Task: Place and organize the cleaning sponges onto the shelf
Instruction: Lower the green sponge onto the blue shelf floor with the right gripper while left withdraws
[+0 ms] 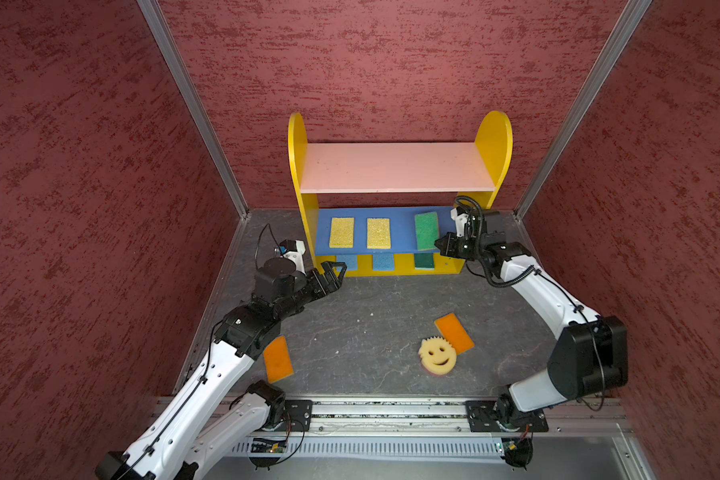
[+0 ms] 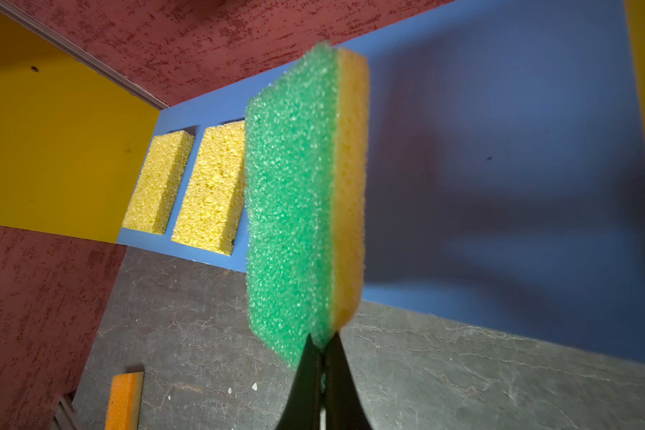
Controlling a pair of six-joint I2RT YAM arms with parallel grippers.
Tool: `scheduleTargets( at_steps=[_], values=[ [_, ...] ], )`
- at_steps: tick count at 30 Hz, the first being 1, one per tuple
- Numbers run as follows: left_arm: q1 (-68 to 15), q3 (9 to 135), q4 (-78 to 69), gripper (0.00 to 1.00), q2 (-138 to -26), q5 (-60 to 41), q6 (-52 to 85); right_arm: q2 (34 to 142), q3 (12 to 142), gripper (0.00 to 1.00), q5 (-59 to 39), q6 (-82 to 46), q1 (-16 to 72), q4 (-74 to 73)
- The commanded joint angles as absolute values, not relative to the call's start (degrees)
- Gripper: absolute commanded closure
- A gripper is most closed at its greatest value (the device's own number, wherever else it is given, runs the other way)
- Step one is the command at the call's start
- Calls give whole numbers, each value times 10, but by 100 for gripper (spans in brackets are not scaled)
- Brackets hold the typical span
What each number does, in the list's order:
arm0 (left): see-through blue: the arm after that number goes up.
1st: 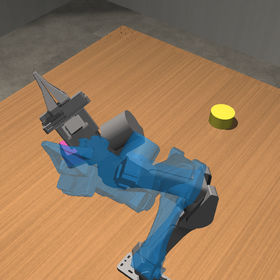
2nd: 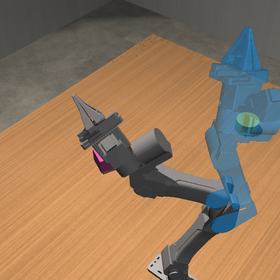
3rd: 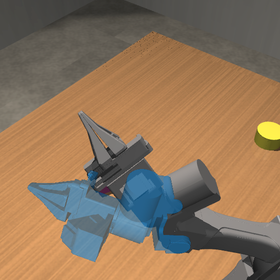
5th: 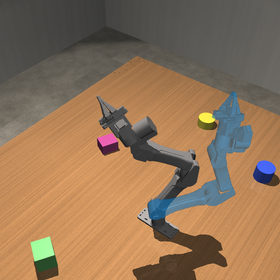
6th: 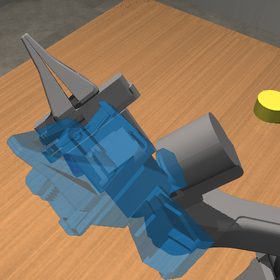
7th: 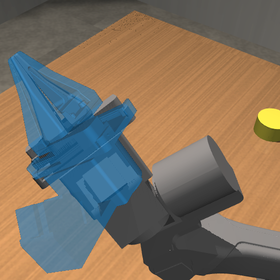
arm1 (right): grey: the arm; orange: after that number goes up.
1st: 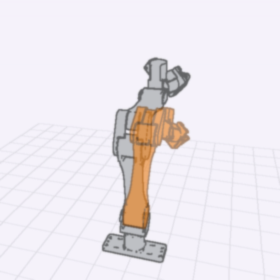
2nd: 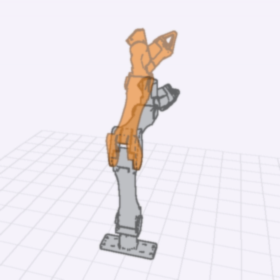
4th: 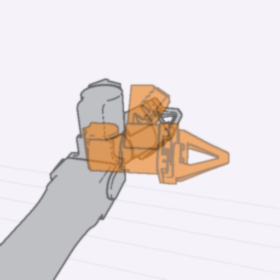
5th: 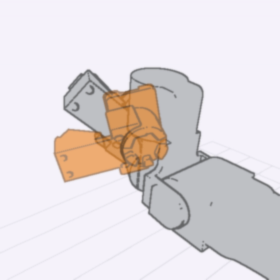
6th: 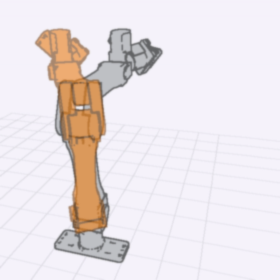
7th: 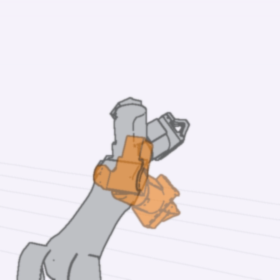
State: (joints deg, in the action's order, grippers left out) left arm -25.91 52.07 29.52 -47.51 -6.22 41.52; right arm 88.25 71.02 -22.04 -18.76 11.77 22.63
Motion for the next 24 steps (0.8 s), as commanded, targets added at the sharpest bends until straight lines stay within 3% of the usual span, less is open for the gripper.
scheduleTargets(
  at_steps=[1, 24],
  values=[
    [-252, 514, 312, 0, -470, -51, 404, 901, 723, 100, -239, -180, 113, 225],
    [-247, 510, 290, 0, -498, -59, 413, 970, 749, 100, -167, -222, 113, 168]
  ],
)
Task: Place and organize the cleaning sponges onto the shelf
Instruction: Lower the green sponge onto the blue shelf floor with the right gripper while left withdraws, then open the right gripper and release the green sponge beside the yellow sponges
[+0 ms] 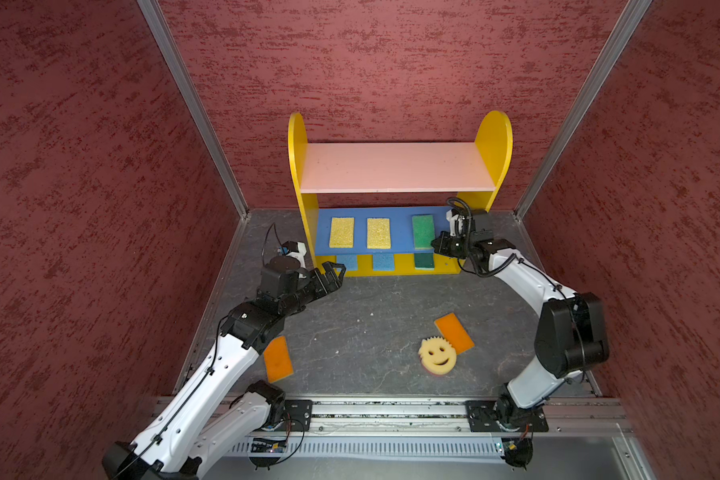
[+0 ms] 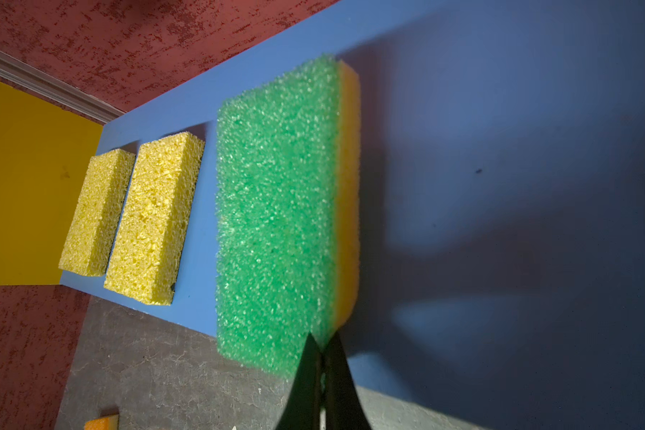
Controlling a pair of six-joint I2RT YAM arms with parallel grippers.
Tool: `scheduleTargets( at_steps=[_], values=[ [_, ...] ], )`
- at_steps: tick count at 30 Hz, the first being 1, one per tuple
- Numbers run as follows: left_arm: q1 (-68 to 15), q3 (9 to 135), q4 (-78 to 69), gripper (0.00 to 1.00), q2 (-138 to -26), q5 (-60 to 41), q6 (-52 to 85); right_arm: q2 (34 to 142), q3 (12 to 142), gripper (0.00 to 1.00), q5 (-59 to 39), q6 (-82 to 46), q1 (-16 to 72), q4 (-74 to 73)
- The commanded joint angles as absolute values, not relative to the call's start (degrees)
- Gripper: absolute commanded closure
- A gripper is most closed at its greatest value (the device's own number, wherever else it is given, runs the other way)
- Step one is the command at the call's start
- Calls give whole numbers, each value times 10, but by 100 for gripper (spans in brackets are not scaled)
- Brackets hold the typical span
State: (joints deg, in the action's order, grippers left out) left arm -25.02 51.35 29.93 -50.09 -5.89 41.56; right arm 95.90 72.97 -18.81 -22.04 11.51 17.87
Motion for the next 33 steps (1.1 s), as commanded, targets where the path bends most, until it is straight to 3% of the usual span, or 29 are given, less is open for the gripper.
scheduleTargets(
  at_steps=[1, 16, 33],
  values=[
    [-247, 510, 291, 0, -497, -57, 413, 971, 751, 99, -163, -219, 113, 172],
    [-246, 505, 287, 1, -498, -61, 417, 983, 773, 72, -125, -184, 113, 202],
    [-243, 512, 288, 0, -506, -67, 416, 952, 785, 65, -91, -171, 113, 226]
  ],
)
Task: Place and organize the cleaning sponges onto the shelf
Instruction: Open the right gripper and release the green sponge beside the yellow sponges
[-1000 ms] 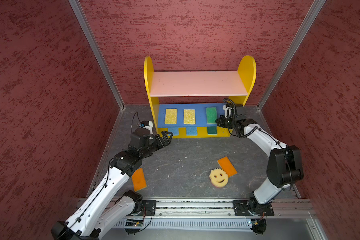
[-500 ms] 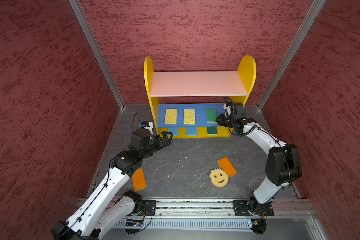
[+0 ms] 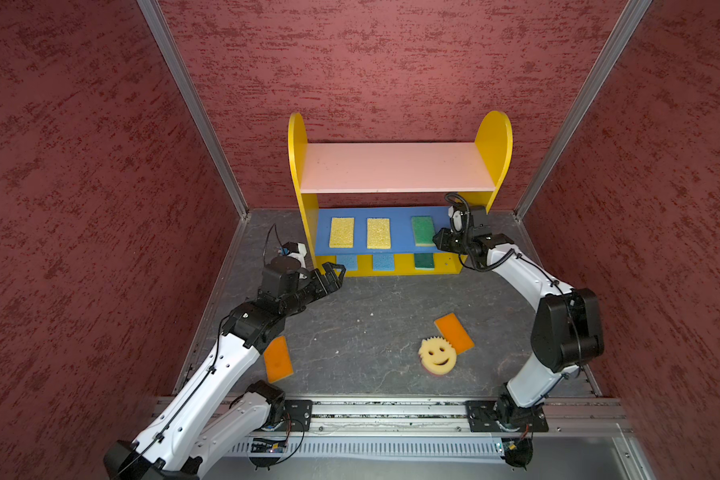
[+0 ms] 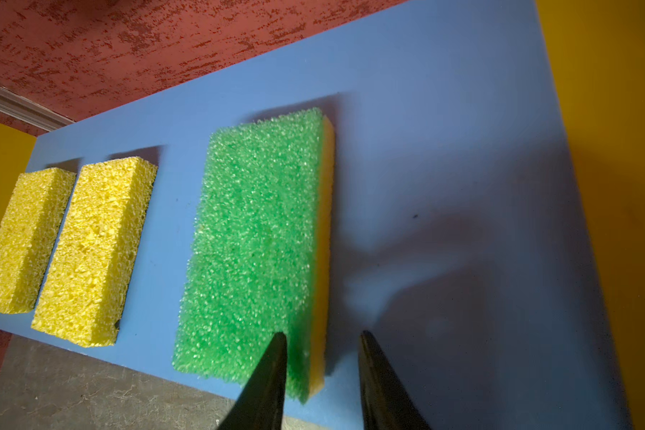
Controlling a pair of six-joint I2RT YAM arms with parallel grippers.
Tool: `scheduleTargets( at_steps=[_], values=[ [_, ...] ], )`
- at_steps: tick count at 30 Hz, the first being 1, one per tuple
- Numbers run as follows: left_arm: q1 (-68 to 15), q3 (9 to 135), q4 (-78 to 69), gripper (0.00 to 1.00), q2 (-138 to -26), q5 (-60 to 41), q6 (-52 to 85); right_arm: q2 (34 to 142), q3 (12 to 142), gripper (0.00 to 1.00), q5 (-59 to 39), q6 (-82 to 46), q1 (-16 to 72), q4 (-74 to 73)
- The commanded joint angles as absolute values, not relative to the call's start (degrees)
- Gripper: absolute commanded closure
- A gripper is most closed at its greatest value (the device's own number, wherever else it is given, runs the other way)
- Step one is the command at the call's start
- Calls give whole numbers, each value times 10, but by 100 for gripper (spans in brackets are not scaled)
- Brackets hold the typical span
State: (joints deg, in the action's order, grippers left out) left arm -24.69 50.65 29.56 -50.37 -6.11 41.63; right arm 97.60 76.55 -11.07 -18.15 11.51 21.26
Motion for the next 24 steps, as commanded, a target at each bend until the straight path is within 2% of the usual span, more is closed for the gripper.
scheduleTargets(
  at_steps=[1, 19, 24],
  values=[
    [-243, 513, 288, 0, -505, -67, 416, 949, 786, 64, -90, -172, 113, 228],
    [-240, 512, 294, 0, -506, -65, 419, 860, 741, 58, -149, -192, 116, 225],
    [-232, 536, 402, 0, -514, 11, 435, 819, 697, 52, -166, -193, 152, 226]
  ],
)
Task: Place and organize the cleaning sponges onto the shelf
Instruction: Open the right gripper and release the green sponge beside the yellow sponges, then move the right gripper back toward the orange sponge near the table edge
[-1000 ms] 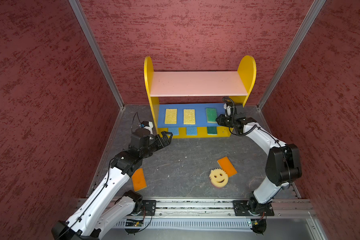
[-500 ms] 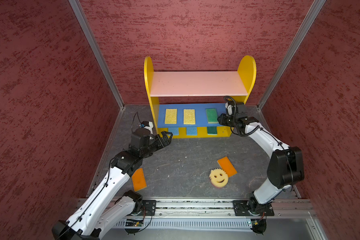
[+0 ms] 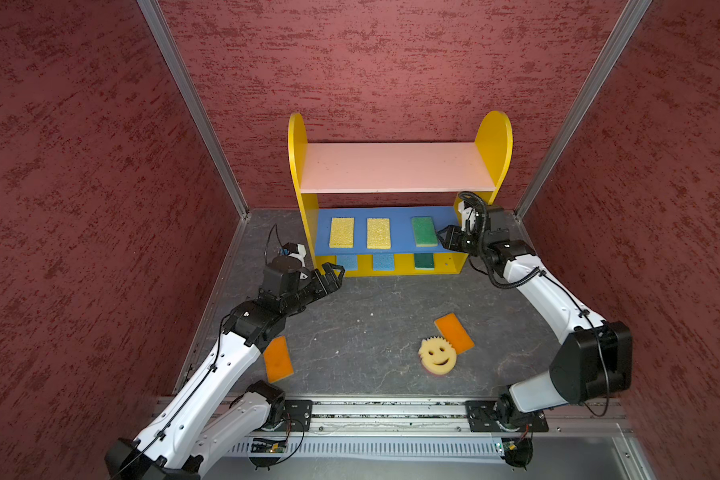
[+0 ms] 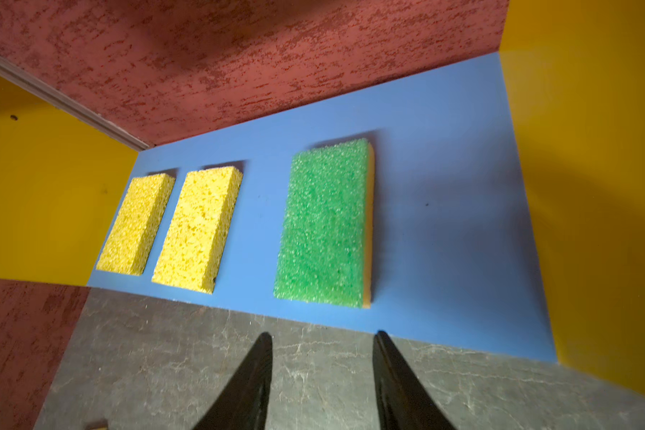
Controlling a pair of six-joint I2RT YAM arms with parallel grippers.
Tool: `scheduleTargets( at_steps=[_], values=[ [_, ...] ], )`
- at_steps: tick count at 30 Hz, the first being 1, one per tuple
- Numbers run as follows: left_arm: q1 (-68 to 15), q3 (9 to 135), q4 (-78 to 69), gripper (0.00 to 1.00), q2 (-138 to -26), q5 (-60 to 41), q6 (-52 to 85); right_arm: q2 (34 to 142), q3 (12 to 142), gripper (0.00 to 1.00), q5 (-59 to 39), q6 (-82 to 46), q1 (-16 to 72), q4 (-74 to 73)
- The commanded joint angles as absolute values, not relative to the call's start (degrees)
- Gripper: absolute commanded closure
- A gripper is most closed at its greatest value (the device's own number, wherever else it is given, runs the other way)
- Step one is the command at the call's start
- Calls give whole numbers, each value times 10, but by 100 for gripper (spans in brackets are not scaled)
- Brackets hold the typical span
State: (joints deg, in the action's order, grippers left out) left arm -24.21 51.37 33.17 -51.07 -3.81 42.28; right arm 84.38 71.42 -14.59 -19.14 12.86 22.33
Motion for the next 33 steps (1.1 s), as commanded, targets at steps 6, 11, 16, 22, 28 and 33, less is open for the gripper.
scheduleTargets(
  at_steps=[6, 11, 16, 22, 28, 33],
  values=[
    [-212, 533, 536, 1, -512, 82, 485, 781, 648, 51, -139, -216, 237, 222],
    [-211, 516, 569, 0, -451, 124, 523, 780, 599, 49, -104, -255, 365, 172],
    [-209, 529, 532, 0, -371, 137, 506, 848, 606, 46, -81, -285, 478, 130],
    [-207, 590, 558, 0, -349, 169, 477, 975, 681, 46, -86, -307, 592, 87],
    [-206, 631, 590, 0, -325, 185, 456, 1129, 819, 46, -129, -295, 670, 92],
    [-205, 698, 641, 0, -294, 245, 430, 1227, 932, 46, -157, -276, 703, 124]
  ],
)
